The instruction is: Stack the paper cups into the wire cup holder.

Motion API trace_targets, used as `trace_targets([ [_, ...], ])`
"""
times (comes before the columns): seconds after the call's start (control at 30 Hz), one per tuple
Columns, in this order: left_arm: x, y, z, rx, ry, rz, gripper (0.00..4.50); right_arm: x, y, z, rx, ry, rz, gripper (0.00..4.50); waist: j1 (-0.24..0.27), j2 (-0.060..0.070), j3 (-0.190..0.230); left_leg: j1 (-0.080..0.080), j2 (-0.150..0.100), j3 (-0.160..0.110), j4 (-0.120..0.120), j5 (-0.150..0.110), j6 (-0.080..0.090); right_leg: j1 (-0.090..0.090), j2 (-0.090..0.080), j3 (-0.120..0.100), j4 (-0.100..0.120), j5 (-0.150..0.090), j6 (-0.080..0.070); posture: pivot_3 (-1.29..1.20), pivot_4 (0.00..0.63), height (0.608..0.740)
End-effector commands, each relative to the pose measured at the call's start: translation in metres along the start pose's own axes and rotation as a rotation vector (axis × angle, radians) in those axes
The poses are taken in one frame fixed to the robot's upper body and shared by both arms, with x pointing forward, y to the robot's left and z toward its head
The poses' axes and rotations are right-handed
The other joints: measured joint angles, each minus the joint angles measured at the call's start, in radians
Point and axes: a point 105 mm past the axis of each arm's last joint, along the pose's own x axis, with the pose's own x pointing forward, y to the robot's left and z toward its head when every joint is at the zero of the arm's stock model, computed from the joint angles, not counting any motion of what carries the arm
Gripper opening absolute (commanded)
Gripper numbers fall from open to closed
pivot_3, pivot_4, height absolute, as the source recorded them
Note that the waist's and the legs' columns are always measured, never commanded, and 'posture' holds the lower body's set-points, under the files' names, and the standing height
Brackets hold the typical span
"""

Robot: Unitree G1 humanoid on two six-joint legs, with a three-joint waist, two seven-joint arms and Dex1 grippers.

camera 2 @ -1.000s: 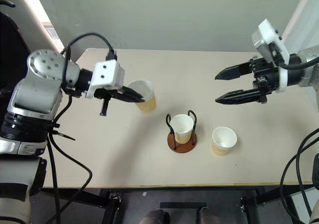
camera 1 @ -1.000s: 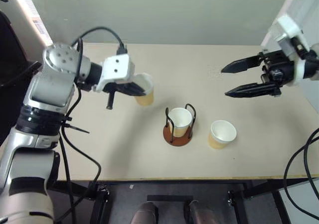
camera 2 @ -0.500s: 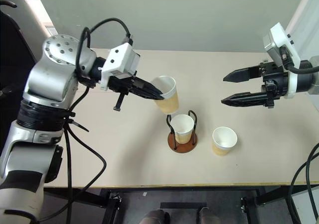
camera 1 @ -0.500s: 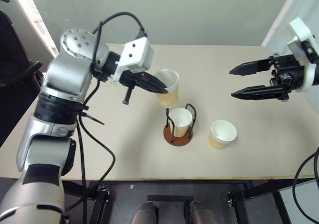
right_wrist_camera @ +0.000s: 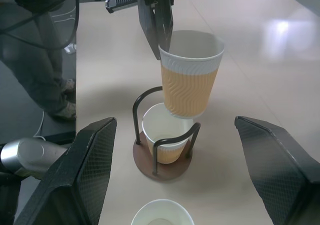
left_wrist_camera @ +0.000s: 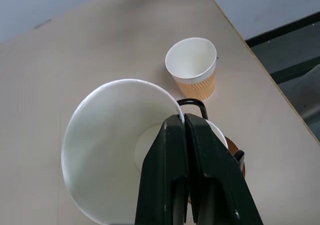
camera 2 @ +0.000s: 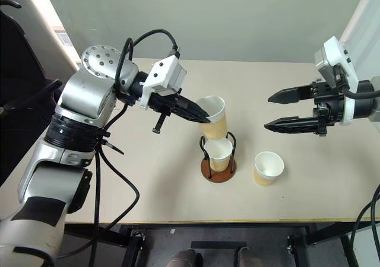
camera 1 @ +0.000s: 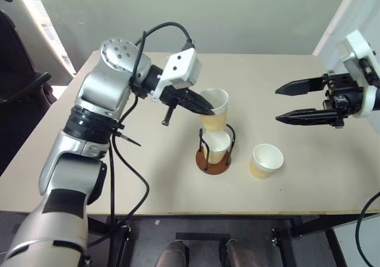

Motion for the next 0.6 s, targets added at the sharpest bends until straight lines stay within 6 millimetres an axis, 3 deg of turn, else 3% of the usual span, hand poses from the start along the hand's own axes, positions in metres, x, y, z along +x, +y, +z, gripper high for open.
trace_targets([
  [0.03, 0.000, -0.001, 0.010, 0.056, -0.011, -0.041, 0.08, -0.010, 0.003, 0.013, -0.051, -0.025, -0.032, 3.92, 0.001, 0.000, 0.000, 0.000, 0.000, 0.000, 0.000, 0.000, 0.000, 0.000, 0.000, 0.000, 0.000, 0.000, 0.000, 0.00, 0.150, 0.740],
  [0.6, 0.018, -0.011, 0.004, 0.033, -0.026, -0.109, 0.08, -0.011, 0.003, 0.012, -0.052, -0.018, -0.051, 3.92, 0.004, 0.000, 0.000, -0.001, 0.000, 0.000, 0.006, -0.002, 0.004, 0.004, 0.000, 0.000, -0.006, 0.002, 0.005, 0.00, 0.150, 0.740],
])
